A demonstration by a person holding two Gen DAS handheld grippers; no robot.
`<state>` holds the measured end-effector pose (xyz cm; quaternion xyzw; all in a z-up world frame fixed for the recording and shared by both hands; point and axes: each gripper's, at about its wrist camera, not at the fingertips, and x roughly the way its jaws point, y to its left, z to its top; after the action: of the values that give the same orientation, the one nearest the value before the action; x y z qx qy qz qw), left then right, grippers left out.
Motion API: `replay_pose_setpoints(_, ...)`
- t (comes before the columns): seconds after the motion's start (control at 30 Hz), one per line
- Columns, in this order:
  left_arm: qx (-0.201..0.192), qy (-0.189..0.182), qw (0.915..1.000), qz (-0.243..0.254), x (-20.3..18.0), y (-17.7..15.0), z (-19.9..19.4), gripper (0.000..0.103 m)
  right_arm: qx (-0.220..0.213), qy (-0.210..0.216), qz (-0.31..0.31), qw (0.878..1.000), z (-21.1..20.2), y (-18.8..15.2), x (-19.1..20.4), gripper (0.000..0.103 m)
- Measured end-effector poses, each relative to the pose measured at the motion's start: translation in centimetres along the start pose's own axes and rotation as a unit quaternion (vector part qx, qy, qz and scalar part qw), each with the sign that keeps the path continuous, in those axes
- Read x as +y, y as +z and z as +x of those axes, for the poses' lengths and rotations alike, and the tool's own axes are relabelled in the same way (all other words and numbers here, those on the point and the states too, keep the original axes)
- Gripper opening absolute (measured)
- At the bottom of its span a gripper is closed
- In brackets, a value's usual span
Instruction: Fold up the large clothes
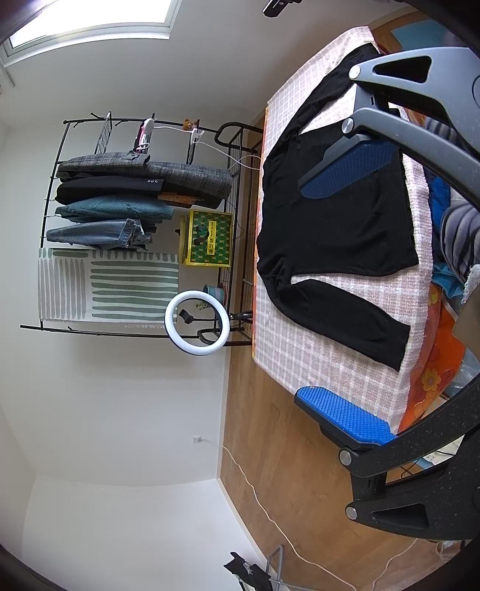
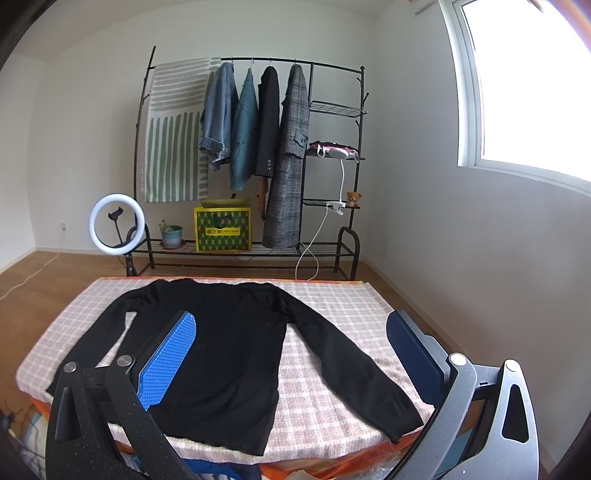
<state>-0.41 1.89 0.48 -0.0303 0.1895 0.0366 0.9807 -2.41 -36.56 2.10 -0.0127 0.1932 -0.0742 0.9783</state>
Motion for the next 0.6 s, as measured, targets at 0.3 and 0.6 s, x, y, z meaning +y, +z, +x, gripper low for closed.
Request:
replay_pose_setpoints(0.3,-0.012,0.005,0.9999,0.007,0.5,0.3,-0.1,0.103,0.000,0.013,-0.001,1.000,0.1,0.1,0.9,0.103)
replay_pose_setpoints(0.6,-0.015,0.008,0.9997,0.017,1.4,0.6,-0.6,0.103,-0.012,0.042,-0.006,0.999,-1.3,0.2,2.5,0.103)
